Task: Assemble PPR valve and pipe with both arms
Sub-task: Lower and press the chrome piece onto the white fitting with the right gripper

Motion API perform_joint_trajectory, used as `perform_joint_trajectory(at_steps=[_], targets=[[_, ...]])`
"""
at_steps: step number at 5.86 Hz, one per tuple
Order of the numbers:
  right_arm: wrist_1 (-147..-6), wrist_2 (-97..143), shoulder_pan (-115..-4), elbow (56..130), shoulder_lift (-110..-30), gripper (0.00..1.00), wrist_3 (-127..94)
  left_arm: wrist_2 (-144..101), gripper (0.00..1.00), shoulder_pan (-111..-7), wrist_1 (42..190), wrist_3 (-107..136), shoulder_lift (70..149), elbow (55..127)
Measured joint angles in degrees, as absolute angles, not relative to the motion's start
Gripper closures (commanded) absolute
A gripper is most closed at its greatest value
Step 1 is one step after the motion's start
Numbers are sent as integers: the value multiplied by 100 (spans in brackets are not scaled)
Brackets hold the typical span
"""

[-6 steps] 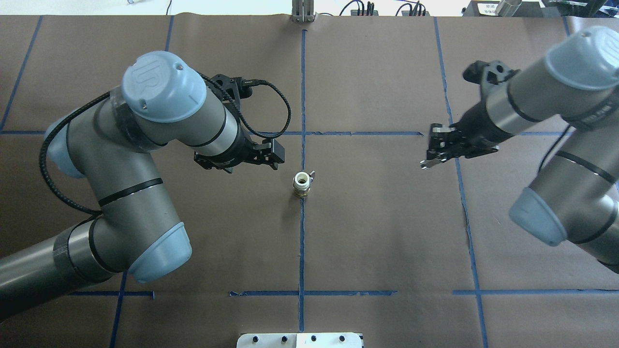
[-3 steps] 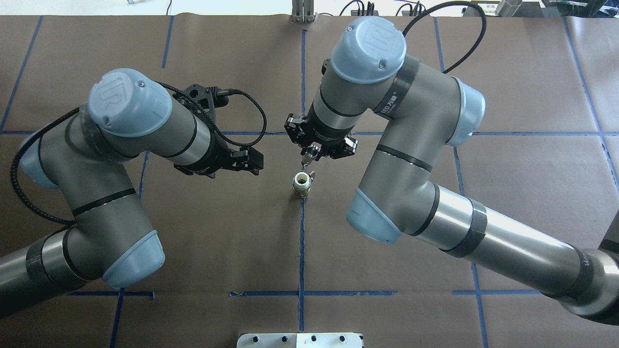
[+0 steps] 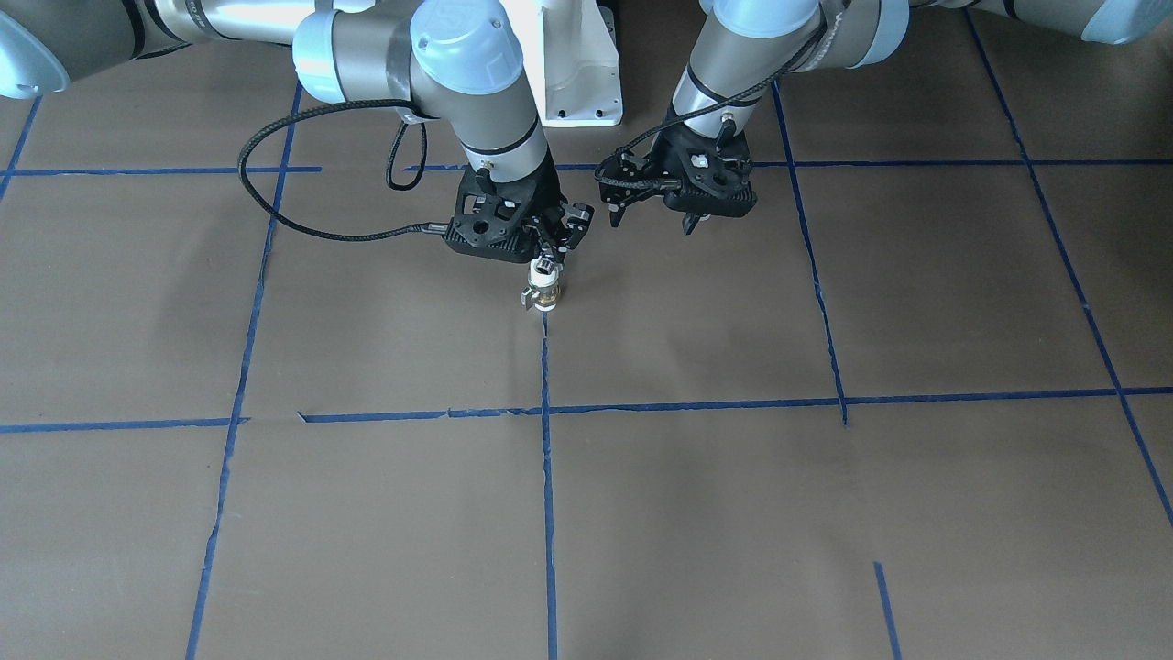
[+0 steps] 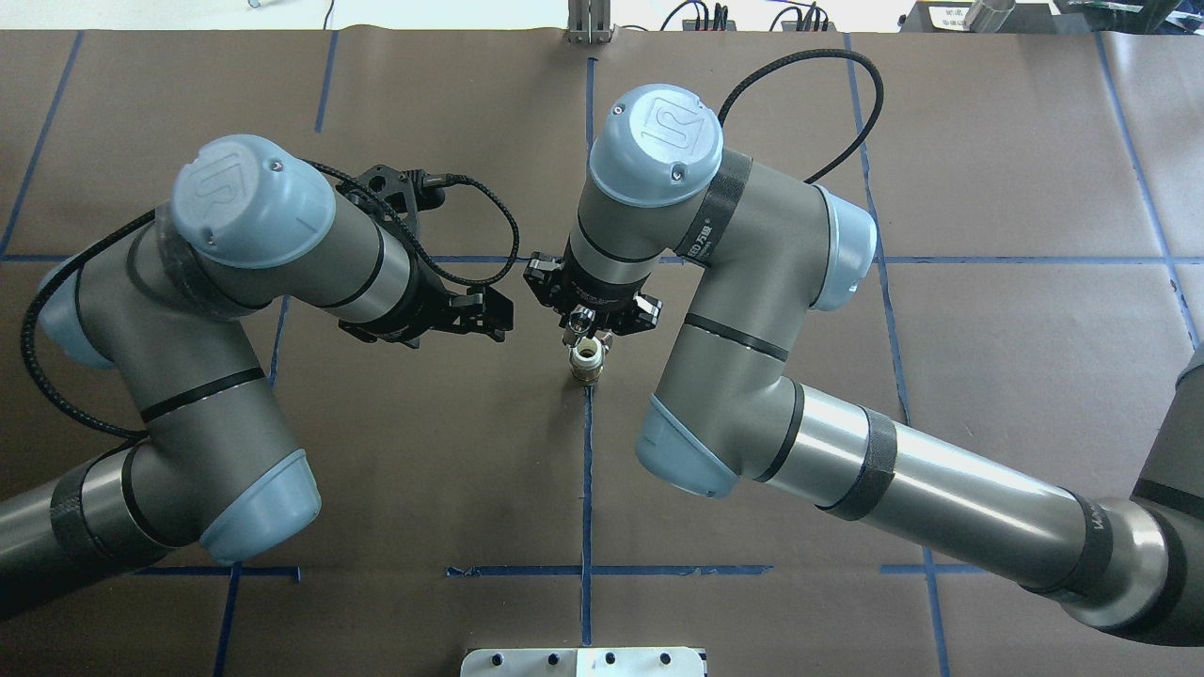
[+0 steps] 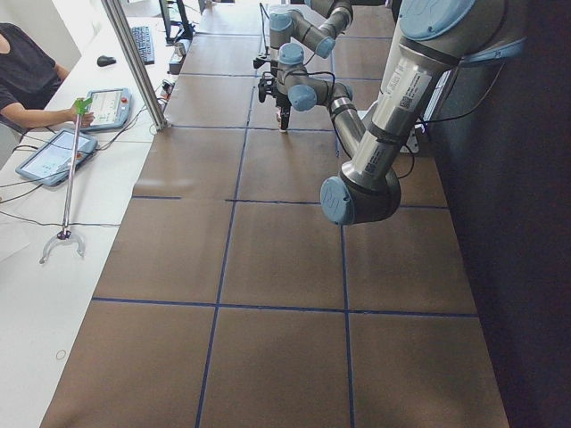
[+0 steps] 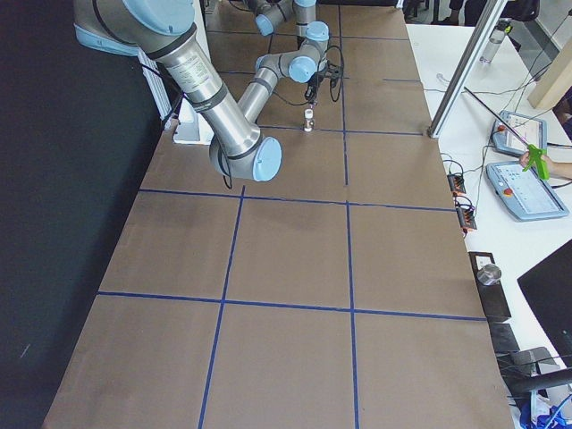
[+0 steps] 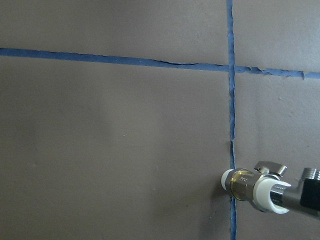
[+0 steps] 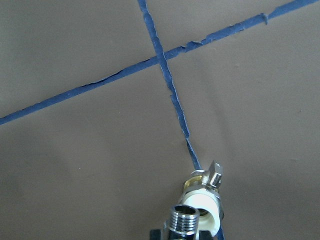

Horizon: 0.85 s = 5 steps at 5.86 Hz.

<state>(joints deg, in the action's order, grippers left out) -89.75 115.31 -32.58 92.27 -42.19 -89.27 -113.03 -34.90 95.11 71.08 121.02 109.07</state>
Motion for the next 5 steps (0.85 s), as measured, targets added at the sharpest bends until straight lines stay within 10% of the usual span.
perform_joint_trajectory(at_steps=[5], targets=[[-9286,11504,-3243,9286,-4207,100,-8963,-11303,0,-3483,9514,7117,12103,10907]])
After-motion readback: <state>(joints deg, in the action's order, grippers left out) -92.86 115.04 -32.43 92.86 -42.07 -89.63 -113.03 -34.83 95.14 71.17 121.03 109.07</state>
